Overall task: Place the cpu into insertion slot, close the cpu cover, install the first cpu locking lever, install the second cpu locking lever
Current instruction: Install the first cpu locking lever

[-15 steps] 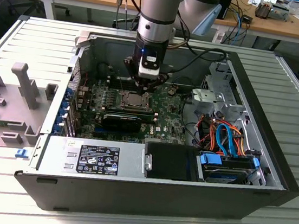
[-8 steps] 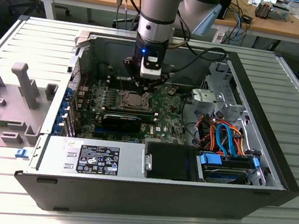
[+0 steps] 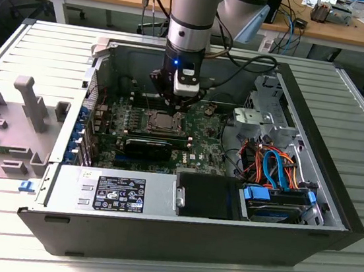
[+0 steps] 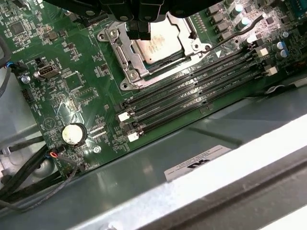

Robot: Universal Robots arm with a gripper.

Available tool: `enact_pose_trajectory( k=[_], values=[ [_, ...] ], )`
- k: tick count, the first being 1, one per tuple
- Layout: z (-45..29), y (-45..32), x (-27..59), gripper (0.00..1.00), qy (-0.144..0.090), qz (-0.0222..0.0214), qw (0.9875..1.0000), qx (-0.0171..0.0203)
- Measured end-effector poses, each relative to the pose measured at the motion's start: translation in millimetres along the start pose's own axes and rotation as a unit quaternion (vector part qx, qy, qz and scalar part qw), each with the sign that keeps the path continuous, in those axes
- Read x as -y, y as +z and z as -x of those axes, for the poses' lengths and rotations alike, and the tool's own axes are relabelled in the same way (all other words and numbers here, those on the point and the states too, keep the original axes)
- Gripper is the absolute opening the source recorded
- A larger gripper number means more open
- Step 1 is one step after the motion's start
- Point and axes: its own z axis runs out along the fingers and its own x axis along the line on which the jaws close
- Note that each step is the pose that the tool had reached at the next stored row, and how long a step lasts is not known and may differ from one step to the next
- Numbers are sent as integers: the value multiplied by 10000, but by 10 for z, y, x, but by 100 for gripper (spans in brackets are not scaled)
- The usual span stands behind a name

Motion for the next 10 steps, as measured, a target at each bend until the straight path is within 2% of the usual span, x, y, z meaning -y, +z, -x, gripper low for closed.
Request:
enact_pose_trajectory(
  k=[10],
  values=[
    [0, 0, 0, 11, -324, 11, 9995, 11]
  ],
)
